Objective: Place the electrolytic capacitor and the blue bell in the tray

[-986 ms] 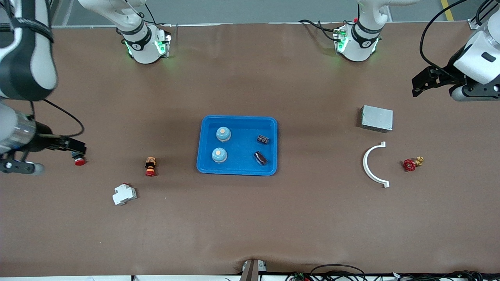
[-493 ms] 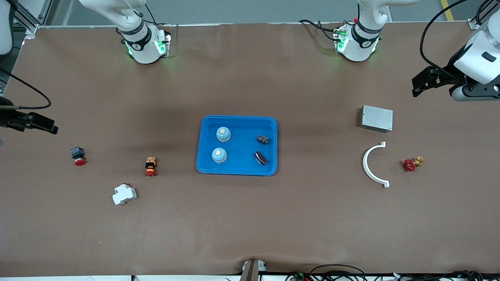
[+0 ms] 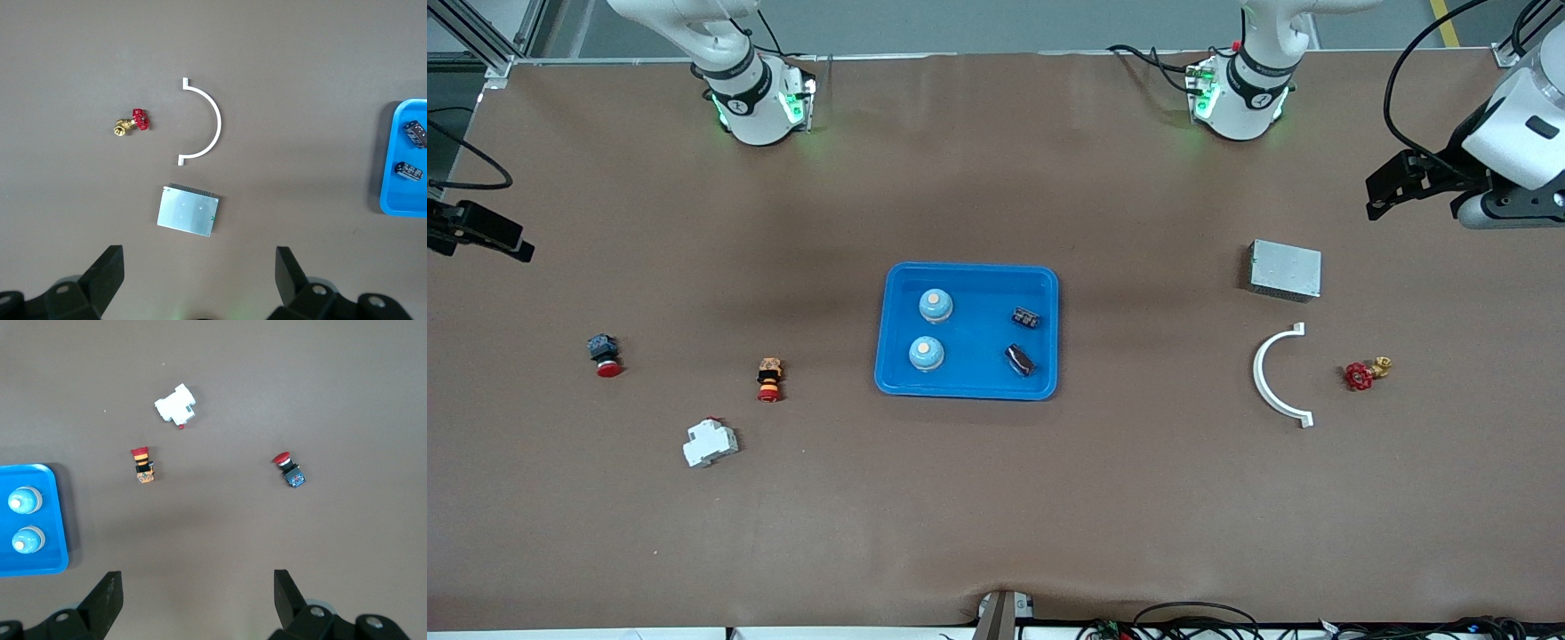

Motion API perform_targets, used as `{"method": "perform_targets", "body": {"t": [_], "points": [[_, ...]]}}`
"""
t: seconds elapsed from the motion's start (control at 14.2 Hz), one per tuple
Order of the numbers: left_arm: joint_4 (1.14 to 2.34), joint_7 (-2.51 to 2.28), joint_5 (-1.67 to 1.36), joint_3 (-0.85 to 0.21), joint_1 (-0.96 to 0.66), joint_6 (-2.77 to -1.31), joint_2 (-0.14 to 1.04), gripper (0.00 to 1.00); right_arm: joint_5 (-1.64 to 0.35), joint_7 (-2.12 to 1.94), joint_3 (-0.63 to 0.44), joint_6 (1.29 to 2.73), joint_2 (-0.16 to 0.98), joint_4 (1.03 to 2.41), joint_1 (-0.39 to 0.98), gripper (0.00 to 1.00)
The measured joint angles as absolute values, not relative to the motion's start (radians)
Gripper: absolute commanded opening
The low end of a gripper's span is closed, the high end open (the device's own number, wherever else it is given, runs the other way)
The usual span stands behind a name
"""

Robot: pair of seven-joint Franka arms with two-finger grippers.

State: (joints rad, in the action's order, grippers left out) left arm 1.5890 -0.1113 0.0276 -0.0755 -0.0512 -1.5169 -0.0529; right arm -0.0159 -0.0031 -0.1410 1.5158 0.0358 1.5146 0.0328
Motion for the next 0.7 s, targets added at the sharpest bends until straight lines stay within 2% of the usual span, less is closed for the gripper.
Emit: {"method": "perform_targets", "body": {"t": [0.7], "points": [[1.582, -0.111, 0.028, -0.073, -0.051, -1.518, -0.053, 1.0, -0.016, -0.001, -0.141, 1.517, 0.01, 1.566, 0.001, 1.0]]}}
